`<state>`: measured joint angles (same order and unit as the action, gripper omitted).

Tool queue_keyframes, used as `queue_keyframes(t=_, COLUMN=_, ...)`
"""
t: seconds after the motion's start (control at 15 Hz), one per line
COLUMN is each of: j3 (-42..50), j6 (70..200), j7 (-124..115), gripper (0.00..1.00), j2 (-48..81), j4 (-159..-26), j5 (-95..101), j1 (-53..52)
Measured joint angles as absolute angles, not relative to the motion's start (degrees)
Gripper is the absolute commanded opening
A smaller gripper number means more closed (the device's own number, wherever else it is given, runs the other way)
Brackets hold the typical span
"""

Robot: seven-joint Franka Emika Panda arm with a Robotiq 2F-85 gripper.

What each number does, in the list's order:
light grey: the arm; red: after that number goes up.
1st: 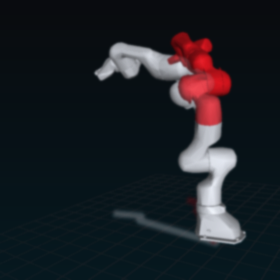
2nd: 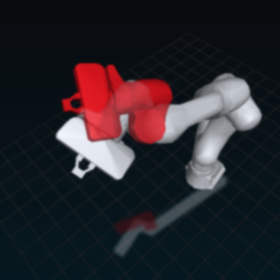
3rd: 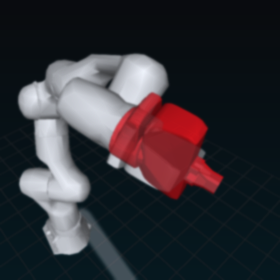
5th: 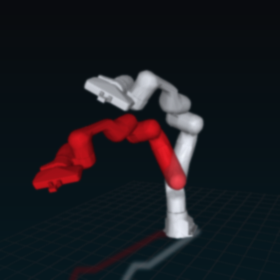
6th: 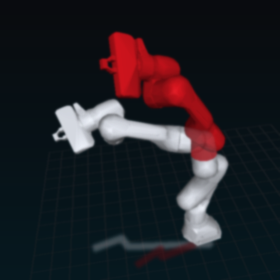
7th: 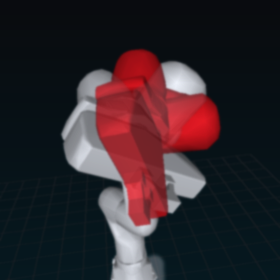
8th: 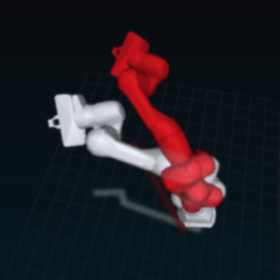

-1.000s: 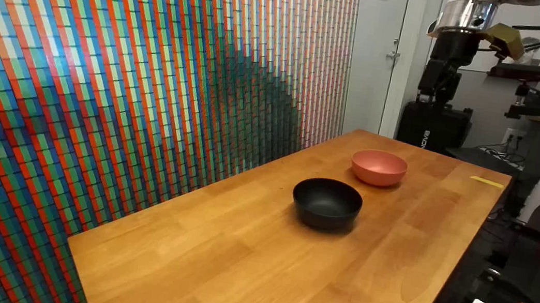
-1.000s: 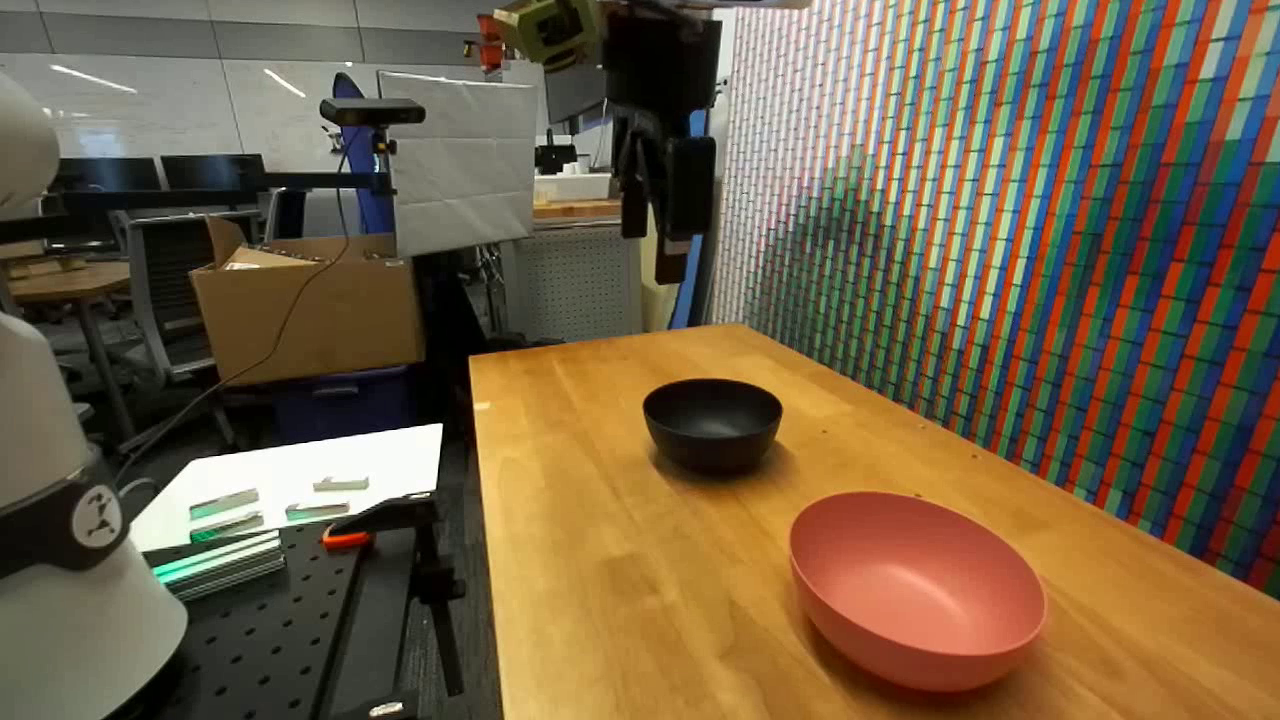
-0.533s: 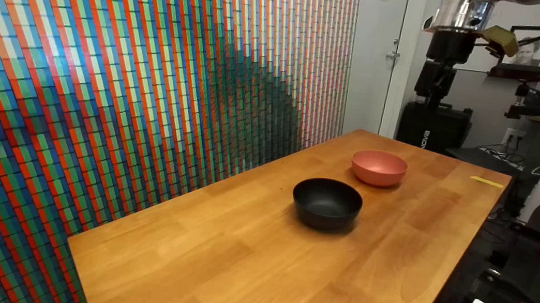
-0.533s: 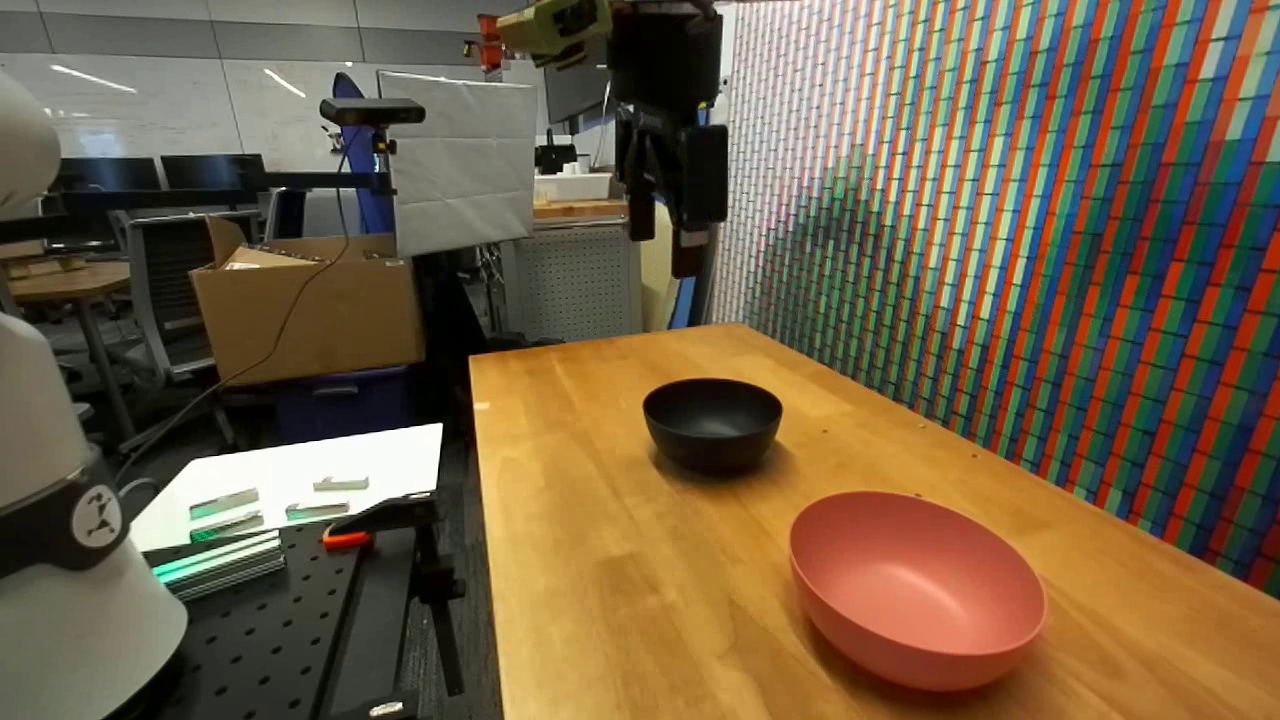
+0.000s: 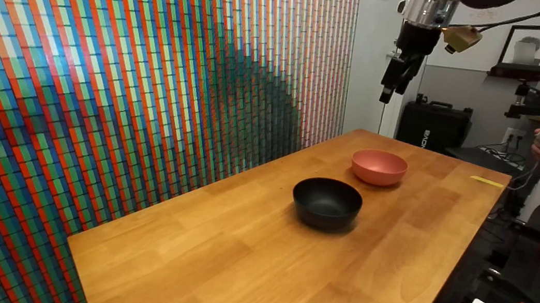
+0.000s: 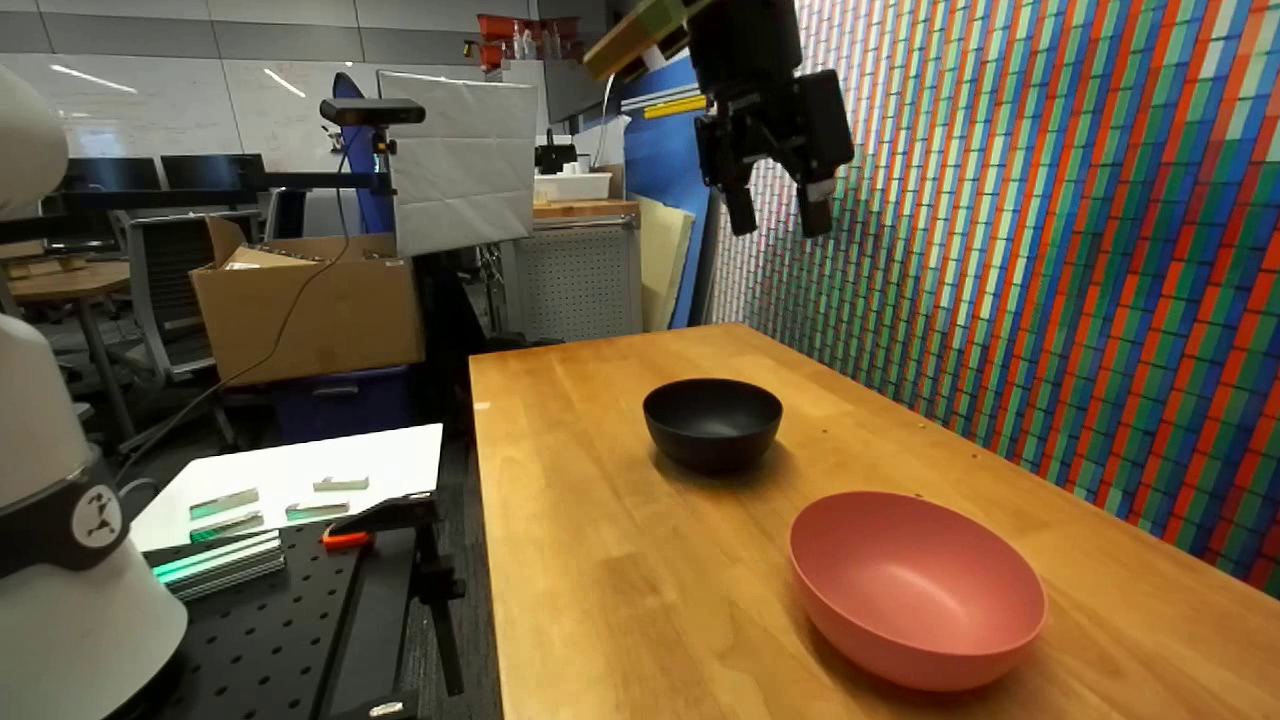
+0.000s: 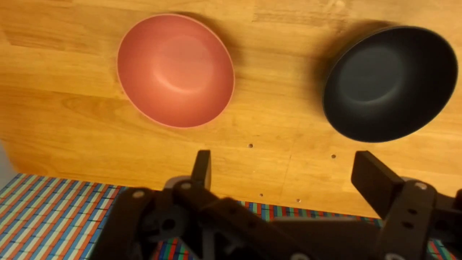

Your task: Put the pink bowl inside the black bowl

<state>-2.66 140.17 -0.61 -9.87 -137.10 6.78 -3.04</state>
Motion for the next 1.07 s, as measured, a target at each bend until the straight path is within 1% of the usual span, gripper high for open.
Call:
queue_keyframes(t=0.6, j3=-1.34, j6=148.28, j7=-7.15, gripper=1.00, j2=9.75, j4=-133.46, j5=10.21, j1=-1.15)
queue_keyframes(t=1.07, j3=3.67, j6=152.27, j7=-10.47, gripper=1.00, j2=21.84, j4=-130.10, j5=13.45, j1=-2.33)
